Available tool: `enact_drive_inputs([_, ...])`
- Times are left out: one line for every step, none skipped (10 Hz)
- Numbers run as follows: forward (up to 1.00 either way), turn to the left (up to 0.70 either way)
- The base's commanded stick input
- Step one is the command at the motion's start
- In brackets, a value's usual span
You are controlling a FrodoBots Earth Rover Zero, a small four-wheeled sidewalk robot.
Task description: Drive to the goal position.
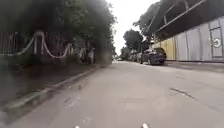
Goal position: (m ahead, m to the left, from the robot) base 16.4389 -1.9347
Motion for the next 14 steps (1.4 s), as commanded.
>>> enact_drive_inputs([1.0, -0.03])
enact_drive_inputs([1.0, -0.06])
enact_drive_inputs([1.0, -0.08])
enact_drive_inputs([1.0, -0.1])
enact_drive_inputs([1.0, -0.1])
enact_drive_inputs([1.0, -0.1])
enact_drive_inputs([1.0, -0.1])
enact_drive_inputs([1.0, -0.1])
enact_drive_inputs([1.0, -0.1])
enact_drive_inputs([1.0, -0.1])
enact_drive_inputs([1.0, -0.09])
enact_drive_inputs([1.0, -0.09])
enact_drive_inputs([1.0, -0.08])
enact_drive_inputs([1.0, -0.06])
